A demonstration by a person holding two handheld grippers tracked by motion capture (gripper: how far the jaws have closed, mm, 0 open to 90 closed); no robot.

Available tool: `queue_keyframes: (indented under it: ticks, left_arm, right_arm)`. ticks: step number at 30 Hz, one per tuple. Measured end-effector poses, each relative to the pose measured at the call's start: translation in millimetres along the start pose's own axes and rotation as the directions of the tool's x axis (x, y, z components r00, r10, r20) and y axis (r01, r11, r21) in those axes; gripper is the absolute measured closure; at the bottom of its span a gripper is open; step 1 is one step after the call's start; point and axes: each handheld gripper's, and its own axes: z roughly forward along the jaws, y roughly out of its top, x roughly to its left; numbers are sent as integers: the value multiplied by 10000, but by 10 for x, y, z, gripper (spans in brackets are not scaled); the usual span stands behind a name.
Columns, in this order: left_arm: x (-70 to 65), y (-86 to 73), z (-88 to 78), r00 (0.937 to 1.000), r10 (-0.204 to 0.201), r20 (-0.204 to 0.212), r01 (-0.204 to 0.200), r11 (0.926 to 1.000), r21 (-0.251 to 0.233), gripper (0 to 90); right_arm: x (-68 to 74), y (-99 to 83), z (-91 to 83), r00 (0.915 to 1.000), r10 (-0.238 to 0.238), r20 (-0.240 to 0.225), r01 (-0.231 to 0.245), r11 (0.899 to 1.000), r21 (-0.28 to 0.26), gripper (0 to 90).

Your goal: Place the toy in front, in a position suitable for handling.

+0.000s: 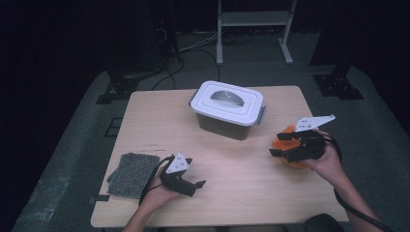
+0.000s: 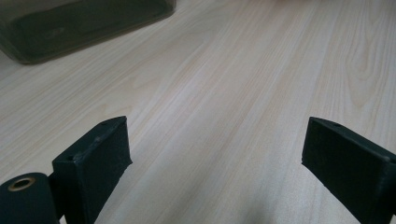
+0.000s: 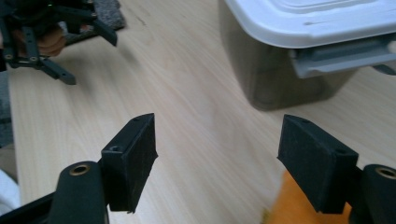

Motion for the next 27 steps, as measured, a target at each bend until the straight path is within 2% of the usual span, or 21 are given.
queue_keyframes:
  ticks: [5, 12, 16, 17, 20, 27]
  left_arm:
    - [1, 1, 2, 10000, -16, 17, 16, 10000, 0, 72]
    - [13, -7, 1, 9999, -126, 24, 126, 9999, -27, 72]
    - [14, -3, 0, 9998, -197, 92, 198, 9998, -18, 72]
    - [16, 4, -6, 9997, -221, 129, 222, 9997, -100, 72]
    - [14, 5, -8, 9996, -258, 132, 260, 9996, -135, 72]
    - [28, -7, -11, 9997, -252, 73, 253, 9997, -48, 72]
  right_arm:
    - [-132, -15, -85, 9989, 98, 457, -101, 9999, 57, 265]
    - [-385, -106, -165, 9923, 668, 1039, -681, 9976, 95, 265]
    - [-458, -154, -167, 9886, 823, 1259, -851, 9962, 171, 266]
    - [-501, -190, -166, 9850, 899, 1474, -933, 9955, 157, 266]
    - [-557, -245, -166, 9802, 1016, 1700, -1047, 9945, 93, 266]
    - [-653, -459, -87, 9662, 1253, 2255, -1361, 9902, 329, 266]
